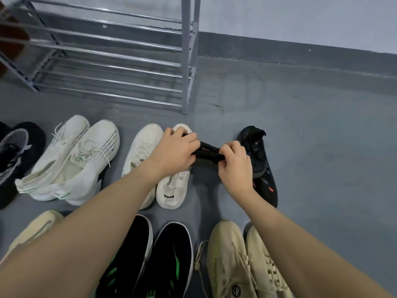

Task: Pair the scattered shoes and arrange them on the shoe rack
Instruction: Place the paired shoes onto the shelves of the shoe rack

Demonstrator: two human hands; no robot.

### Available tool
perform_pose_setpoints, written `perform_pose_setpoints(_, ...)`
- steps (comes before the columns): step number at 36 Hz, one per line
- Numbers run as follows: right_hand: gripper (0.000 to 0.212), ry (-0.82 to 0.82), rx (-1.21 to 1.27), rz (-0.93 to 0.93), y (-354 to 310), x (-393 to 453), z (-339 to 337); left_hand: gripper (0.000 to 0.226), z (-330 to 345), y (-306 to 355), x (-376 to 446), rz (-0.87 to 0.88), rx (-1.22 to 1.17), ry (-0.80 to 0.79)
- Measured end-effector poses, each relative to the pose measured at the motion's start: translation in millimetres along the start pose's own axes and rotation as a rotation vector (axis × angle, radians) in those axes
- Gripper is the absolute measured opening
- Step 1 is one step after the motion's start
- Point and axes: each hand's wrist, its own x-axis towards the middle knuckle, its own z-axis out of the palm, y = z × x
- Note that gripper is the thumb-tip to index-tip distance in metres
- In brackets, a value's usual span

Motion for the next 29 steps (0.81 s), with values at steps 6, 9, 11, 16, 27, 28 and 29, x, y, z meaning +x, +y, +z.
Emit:
perform_pose_setpoints(6,0.022,0.067,-0.022,0.036,1,5,-1,0.020,1,16,-10,-0.010,-0.010,0.090)
perform_pose_setpoints(9,0.022,0.127,-0.044,0.061,0,12,-1,0.017,-4,20,-6,-0.069,0.004,0.171)
perform_pose_setpoints(11,0.022,0.168,-0.049,0.064,0,16,-1,0.016,-8,21,-3,-0.096,0.026,0.201)
perform_pose_setpoints(16,0.024,0.238,-0.039,0.064,-7,26,4,0.012,-11,20,-6,-0.159,0.064,0.237)
perform_pose_setpoints(27,0.044,-0.053,0.270,0.115,-5,18,13,0.035,-5,26,-18,-0.286,0.173,0.030)
perform_pose_setpoints(28,0.046,-0.046,0.232,0.155,-1,16,13,0.035,-4,29,-17,-0.313,0.174,0.012)
perform_pose_setpoints(29,0.046,-0.041,0.162,0.196,3,14,14,0.035,-3,32,-15,-0.330,0.173,-0.002)
